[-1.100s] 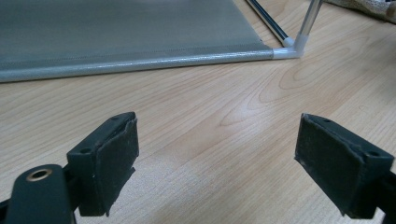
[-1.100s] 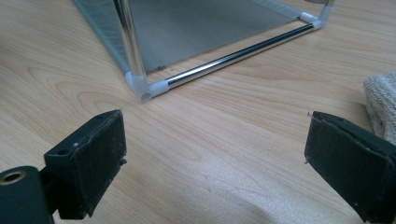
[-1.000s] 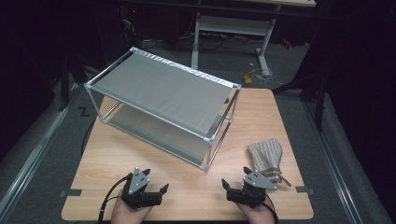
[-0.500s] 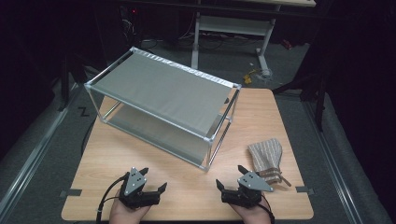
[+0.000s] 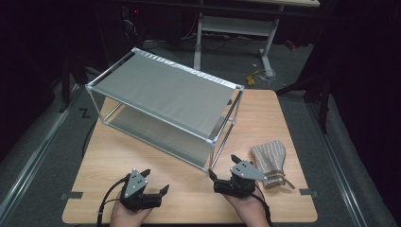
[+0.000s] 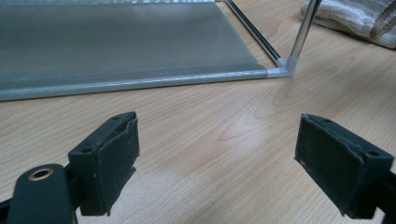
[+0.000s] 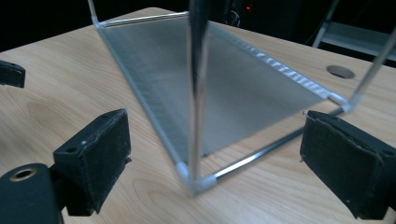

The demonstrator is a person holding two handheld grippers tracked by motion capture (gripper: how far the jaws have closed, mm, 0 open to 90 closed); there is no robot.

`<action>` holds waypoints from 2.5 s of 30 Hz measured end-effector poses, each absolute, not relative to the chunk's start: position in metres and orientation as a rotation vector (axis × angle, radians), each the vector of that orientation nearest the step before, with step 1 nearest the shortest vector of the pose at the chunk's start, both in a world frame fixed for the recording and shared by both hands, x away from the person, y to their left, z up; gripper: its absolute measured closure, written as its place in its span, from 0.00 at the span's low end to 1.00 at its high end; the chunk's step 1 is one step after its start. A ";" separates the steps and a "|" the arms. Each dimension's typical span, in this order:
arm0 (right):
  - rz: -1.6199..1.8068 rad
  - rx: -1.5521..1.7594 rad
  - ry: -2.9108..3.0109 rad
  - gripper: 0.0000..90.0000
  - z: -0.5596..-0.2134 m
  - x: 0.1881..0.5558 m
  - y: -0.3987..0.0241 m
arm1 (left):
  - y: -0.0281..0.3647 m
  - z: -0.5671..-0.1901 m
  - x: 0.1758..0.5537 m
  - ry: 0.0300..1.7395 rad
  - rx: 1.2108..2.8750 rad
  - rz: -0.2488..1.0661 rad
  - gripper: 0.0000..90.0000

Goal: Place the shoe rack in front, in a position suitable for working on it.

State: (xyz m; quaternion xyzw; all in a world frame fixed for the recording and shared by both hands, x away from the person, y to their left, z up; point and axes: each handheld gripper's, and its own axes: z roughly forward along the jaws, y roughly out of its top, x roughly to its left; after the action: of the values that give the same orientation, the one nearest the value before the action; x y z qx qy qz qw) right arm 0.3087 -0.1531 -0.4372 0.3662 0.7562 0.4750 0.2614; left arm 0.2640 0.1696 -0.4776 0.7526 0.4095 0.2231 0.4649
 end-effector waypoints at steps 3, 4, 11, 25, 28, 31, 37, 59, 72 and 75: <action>1.293 0.977 2.052 0.13 -0.437 0.313 -0.144 | 0.170 -0.477 0.264 1.006 1.839 0.546 0.16; 1.298 0.980 2.047 0.16 -0.437 0.316 -0.137 | 0.171 -0.477 0.264 1.004 1.840 0.547 0.16; 1.315 0.961 2.012 0.30 -0.433 0.322 -0.122 | 0.172 -0.477 0.264 1.007 1.837 0.545 0.16; 1.330 0.951 1.953 0.83 -0.430 0.322 -0.120 | 0.173 -0.479 0.265 1.004 1.835 0.536 0.17; 1.350 0.935 1.956 0.89 -0.430 0.320 -0.124 | 0.173 -0.478 0.265 1.002 1.830 0.538 0.17; 1.359 0.929 1.952 0.89 -0.430 0.315 -0.134 | 0.173 -0.478 0.264 1.001 1.831 0.535 0.18; 1.357 0.953 1.920 0.89 -0.432 0.307 -0.158 | 0.173 -0.479 0.265 1.006 1.829 0.529 0.18; 1.344 1.009 1.766 0.89 -0.441 0.285 -0.239 | 0.224 -0.464 0.275 1.148 1.725 0.608 0.26; 1.371 1.023 1.768 0.89 -0.441 0.288 -0.243 | 0.284 -0.433 0.349 1.303 1.710 0.812 0.30; 1.381 1.037 1.754 0.89 -0.442 0.287 -0.243 | 0.289 -0.430 0.363 1.337 1.686 0.852 0.34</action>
State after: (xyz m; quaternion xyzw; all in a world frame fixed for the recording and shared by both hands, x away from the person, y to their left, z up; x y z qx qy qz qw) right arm 0.2869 -0.2429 -0.4417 0.3970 0.6719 0.5288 0.3336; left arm 0.3634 0.2890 -0.4299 0.6671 0.5291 0.3372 0.4017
